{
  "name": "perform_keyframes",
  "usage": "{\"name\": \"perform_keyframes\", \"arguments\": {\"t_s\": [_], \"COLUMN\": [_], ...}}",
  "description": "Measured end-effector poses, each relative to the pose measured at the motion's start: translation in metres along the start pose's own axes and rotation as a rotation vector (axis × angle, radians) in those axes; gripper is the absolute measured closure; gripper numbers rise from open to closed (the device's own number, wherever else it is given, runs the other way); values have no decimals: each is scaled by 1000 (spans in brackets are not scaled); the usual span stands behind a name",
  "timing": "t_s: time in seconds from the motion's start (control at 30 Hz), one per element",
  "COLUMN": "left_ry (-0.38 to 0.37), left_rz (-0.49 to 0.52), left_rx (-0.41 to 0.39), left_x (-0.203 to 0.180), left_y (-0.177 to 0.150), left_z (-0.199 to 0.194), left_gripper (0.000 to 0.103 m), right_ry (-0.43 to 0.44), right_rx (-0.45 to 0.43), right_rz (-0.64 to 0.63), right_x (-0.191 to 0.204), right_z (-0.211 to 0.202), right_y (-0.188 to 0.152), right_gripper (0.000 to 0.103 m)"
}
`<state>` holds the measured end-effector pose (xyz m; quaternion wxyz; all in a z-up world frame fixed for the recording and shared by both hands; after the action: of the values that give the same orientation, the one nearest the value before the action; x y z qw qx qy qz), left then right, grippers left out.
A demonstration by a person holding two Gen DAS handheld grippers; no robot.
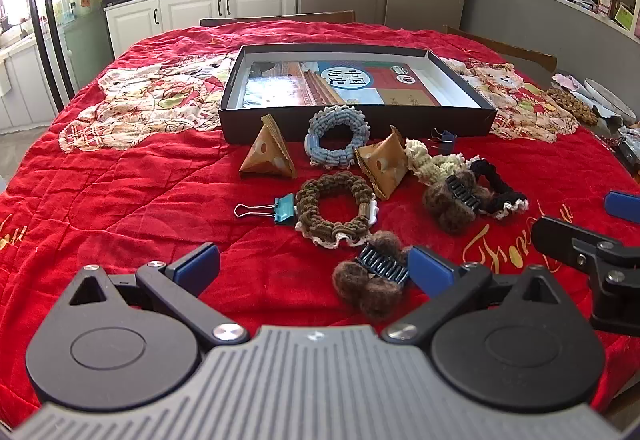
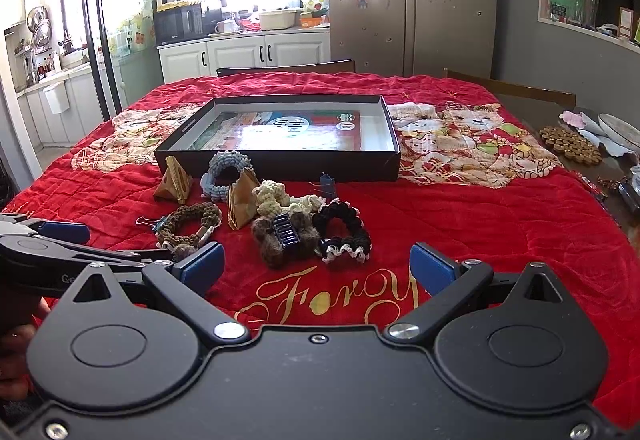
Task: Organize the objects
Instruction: 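Move left gripper to brown pompom comb clip while right gripper approaches black lace scrunchie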
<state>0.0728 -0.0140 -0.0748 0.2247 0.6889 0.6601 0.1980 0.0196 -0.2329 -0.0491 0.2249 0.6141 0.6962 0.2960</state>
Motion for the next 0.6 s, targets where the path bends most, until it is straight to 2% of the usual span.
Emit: {"name": "perform_keyframes", "arguments": {"t_s": [0.6], "left_ry": [1], "left_rz": [9], "left_rx": [17], "left_x": [-1], "left_y": [-2], "left_z": [5], "left_gripper": [0], "right_ry": [-6], "right_rx": [4], "right_rz": [-3], "right_x": [0], "right_z": [3], "right_y": [-2], "right_gripper": [4]}}
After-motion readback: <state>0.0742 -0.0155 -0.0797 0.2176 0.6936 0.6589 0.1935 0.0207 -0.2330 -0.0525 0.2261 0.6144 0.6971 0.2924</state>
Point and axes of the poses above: each gripper's, at about its wrist camera, not at the fingertips, and z roughly the way its jaws point, x to its left, y to its top, the point moved 10 cm from there along z, roughly the way its jaws point, and after that the axes turned 12 degrees about x, right-handed, at the moved point
